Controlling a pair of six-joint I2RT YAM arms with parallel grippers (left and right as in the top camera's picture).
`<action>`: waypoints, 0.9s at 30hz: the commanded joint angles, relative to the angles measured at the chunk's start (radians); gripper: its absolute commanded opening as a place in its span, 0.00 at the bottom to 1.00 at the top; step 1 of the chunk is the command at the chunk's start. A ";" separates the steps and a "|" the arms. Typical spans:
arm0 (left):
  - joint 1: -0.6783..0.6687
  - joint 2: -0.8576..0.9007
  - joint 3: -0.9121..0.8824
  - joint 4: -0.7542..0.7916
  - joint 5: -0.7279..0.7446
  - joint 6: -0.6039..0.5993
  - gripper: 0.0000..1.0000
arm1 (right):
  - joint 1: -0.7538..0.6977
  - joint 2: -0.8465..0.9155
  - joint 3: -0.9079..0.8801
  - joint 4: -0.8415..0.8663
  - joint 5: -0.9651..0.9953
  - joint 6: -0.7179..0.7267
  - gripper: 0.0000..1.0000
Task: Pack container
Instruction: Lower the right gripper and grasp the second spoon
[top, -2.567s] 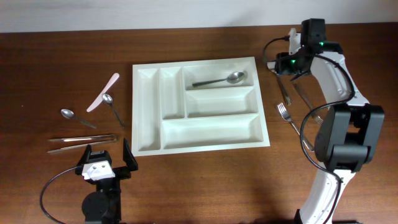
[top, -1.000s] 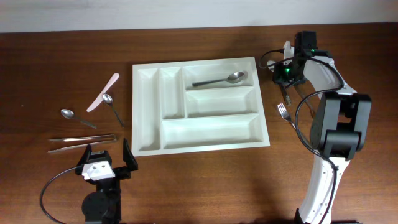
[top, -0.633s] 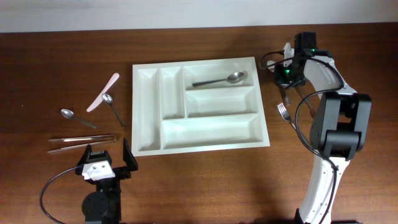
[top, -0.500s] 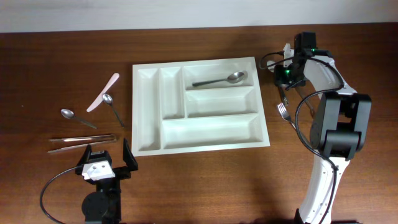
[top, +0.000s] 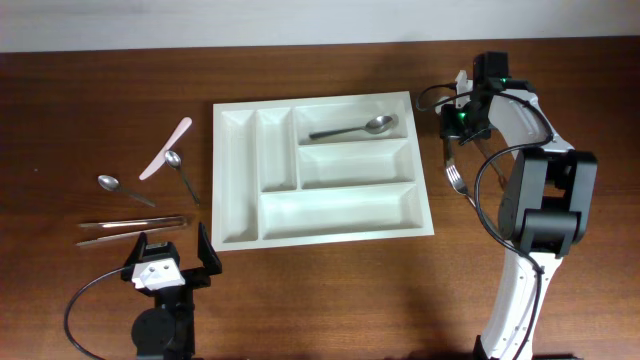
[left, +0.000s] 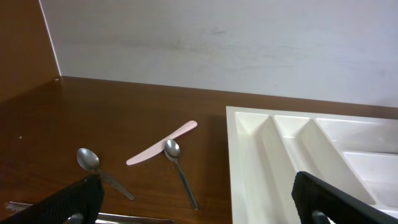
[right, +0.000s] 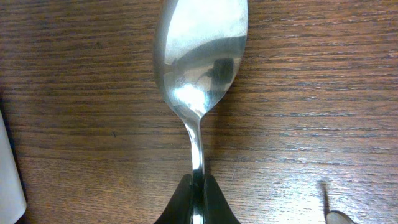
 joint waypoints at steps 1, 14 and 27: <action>-0.003 -0.009 -0.007 0.002 0.010 0.016 0.99 | 0.005 0.044 0.005 -0.009 -0.005 0.005 0.04; -0.003 -0.009 -0.007 0.002 0.010 0.016 0.99 | 0.005 0.042 0.288 -0.115 -0.004 0.005 0.04; -0.003 -0.009 -0.007 0.002 0.010 0.016 0.99 | 0.005 0.056 0.340 -0.143 0.033 0.005 0.16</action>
